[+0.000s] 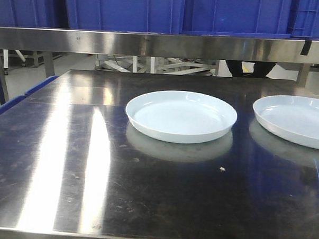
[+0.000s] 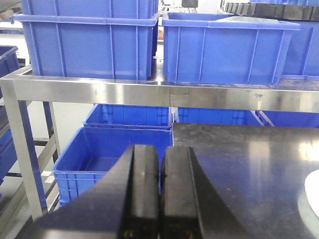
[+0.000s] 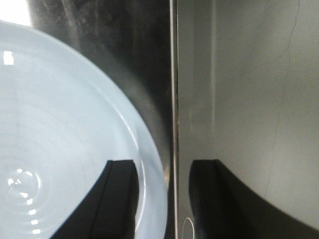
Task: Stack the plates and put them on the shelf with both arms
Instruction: 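Lower the right gripper and grasp the rim of the other white plate, then lift the plate with the right gripper and set it onto the center plate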
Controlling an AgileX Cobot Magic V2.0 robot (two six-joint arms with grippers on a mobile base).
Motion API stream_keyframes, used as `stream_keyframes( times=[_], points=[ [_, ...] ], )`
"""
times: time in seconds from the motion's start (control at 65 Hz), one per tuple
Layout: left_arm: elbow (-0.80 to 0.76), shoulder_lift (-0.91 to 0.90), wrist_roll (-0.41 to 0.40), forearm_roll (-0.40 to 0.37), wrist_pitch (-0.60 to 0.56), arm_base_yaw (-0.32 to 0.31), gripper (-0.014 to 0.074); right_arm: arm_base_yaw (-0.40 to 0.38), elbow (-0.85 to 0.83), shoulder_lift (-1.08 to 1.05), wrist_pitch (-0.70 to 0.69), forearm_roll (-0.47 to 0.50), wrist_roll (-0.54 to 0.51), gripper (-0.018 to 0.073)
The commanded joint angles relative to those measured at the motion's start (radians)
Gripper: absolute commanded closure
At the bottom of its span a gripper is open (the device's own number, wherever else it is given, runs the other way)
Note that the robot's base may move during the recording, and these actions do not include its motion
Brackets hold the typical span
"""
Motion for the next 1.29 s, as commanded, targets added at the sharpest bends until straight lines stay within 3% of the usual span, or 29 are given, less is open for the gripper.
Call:
stream_keyframes(
  times=[0.0, 0.569, 0.924, 1.108, 1.278],
  points=[
    [-0.038, 0.005, 0.0, -0.01, -0.093, 0.001, 0.0514, 0.002, -0.025, -0.056, -0.007, 0.011, -0.013, 0.0181],
    [-0.038, 0.005, 0.0, -0.01, -0.093, 0.001, 0.0514, 0.002, 0.011, -0.042, -0.024, 0.041, -0.013, 0.0192],
    [-0.038, 0.005, 0.0, -0.01, -0.093, 0.001, 0.0514, 0.002, 0.004, -0.034, -0.018, 0.05, -0.013, 0.0361],
    [-0.038, 0.005, 0.0, -0.01, -0.093, 0.001, 0.0514, -0.008, -0.021, -0.043, 0.006, 0.05, -0.013, 0.0515],
    [-0.038, 0.005, 0.0, -0.01, -0.093, 0.001, 0.0514, -0.039, -0.079, -0.049, 0.061, 0.134, -0.013, 0.051]
  ],
)
